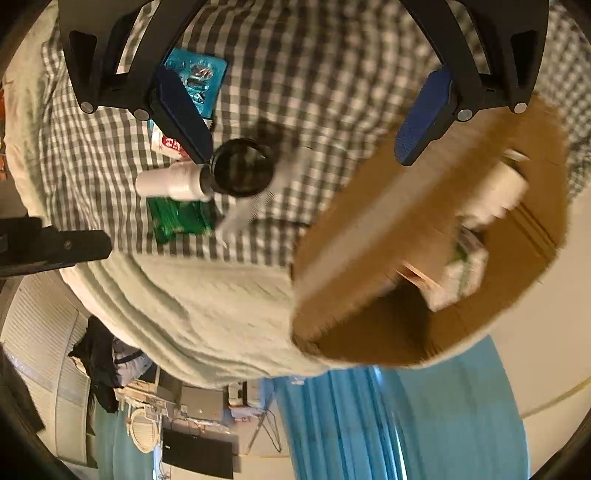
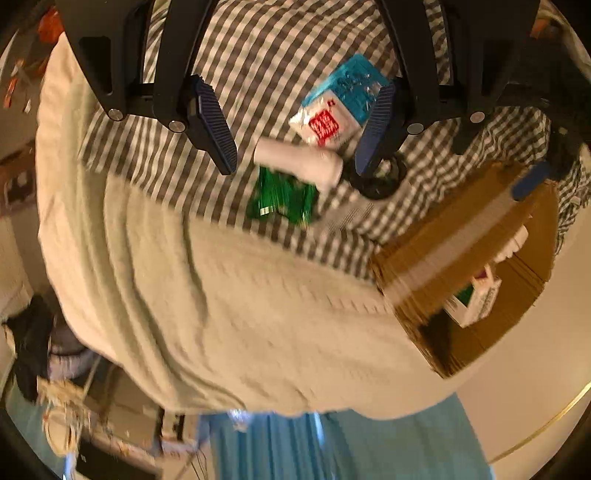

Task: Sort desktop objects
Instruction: 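Grasp the black hair tie with left while right grasps the green packet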

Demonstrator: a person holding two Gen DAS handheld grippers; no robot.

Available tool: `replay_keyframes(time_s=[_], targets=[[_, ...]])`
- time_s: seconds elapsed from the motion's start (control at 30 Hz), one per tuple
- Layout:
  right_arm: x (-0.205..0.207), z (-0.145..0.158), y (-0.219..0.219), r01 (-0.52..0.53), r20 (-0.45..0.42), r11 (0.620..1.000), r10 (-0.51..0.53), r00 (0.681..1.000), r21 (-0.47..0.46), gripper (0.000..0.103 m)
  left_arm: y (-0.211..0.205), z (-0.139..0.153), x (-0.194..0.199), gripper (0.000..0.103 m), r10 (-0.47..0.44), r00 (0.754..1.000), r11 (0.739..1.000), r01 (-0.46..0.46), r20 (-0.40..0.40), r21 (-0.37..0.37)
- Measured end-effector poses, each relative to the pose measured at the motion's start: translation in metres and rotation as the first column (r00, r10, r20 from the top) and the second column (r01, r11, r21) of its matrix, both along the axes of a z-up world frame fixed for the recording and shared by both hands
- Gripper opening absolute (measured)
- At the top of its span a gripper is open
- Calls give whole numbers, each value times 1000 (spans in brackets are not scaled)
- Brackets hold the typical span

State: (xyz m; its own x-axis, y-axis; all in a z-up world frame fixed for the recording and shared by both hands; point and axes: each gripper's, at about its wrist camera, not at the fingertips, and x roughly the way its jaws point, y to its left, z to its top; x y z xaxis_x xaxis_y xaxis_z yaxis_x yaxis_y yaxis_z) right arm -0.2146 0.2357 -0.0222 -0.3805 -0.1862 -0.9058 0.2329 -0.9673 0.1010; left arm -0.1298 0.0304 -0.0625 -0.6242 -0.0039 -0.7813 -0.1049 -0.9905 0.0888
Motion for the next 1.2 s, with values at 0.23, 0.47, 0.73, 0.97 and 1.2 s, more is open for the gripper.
replay_keyframes(time_s=[0.23,0.47,0.73,0.97,1.2], targets=[[-9,-45,3,-12,46,1000,12,999,-11,80,15,-55,-27,101,-58,997,998,59,46,-16],[-50,-82,9,56,89,997,-51,995,-46,80,34,-73,-50,101,-165,985,986,165,41,12],[-81,-127,-5,99,174,995,-95,980,-17,78,33,-96,-57,64,-248,961,968,249,122,5],[-82,-110,-16,93,133,994,-99,986,49,36,21,-76,-49,55,-302,946,953,295,118,71],[-53,-40,-9,124,37,992,-124,992,15,35,10,-21,-33,55,-273,960,957,264,67,123]])
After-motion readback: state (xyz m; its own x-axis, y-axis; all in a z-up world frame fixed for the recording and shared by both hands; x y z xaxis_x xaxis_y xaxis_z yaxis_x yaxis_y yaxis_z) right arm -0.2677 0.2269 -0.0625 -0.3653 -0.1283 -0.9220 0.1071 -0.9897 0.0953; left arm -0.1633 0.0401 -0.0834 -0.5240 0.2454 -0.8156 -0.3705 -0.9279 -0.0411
